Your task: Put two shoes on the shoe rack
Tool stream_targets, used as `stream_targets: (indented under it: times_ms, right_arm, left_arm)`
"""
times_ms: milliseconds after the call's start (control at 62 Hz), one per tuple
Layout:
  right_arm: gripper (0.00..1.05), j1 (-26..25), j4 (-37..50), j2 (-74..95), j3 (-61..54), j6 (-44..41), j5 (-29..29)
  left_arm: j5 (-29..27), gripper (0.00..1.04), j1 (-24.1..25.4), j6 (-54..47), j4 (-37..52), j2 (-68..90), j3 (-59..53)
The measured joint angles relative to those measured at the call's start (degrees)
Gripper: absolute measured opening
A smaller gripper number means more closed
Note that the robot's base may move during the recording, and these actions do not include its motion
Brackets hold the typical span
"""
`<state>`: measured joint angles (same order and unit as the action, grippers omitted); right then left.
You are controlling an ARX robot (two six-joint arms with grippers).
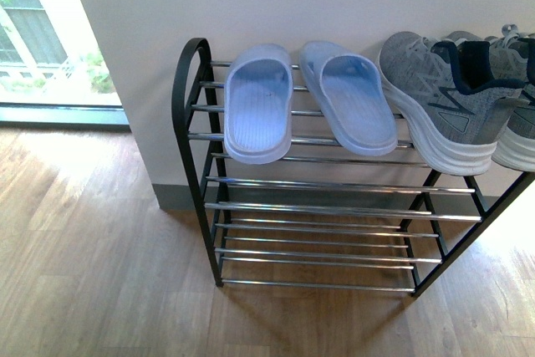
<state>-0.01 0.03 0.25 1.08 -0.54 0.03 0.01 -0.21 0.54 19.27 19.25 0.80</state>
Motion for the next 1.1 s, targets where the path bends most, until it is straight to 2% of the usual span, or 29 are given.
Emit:
stream_targets:
  times_ms: [500,596,806,1096]
  right_arm:
    - [0.96,0.0,0.0,0.0,0.0,0.0,0.0]
    - [0.96,0.0,0.0,0.0,0.0,0.0,0.0]
    - [0.96,0.0,0.0,0.0,0.0,0.0,0.0]
    - [0.96,0.0,0.0,0.0,0.0,0.0,0.0]
  left_arm:
    - [0.0,0.01,0.0,0.0,-9.8,-9.8,0.0]
    - [0.0,0.01,0.0,0.0,-18.7,-17.3,0.0]
    - [0.0,0.01,0.0,0.0,-19.3,-18.3,0.0]
    - [0.0,0.51,0.0,0.0,-19.3,-18.3,0.0]
